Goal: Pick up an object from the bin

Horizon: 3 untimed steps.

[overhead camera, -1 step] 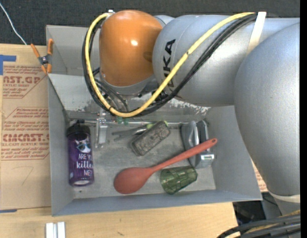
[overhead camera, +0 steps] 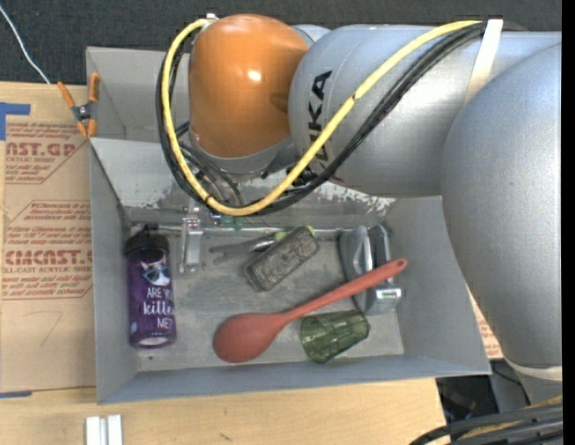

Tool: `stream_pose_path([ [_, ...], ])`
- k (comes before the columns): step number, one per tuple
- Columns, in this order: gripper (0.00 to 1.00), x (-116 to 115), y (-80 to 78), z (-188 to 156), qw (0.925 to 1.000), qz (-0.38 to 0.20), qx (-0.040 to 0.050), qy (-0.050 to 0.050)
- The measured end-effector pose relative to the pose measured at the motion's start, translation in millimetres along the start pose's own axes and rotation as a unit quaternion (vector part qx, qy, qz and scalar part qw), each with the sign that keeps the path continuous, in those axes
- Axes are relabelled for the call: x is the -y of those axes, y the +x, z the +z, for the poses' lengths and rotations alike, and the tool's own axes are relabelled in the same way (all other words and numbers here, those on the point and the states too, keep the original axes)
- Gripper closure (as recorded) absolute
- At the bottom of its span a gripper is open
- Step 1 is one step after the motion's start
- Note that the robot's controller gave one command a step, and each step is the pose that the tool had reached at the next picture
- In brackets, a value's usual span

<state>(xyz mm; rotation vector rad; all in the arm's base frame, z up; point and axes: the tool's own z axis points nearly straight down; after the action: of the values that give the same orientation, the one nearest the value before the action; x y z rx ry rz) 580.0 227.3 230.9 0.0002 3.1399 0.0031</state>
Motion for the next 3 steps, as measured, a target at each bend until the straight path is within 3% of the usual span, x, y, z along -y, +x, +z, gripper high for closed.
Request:
stream_pose_path([
  [1, 0.0, -13, 5.5, 102, 0.984, -0.178, 0.0005, -0.001],
  [2, 0.0, -7, 8.9, 95, 0.9738, -0.227, 0.0011, -0.001],
  [3, 0.0, -14, 26.5, 103, 0.8832, -0.469, 0.0027, -0.001],
])
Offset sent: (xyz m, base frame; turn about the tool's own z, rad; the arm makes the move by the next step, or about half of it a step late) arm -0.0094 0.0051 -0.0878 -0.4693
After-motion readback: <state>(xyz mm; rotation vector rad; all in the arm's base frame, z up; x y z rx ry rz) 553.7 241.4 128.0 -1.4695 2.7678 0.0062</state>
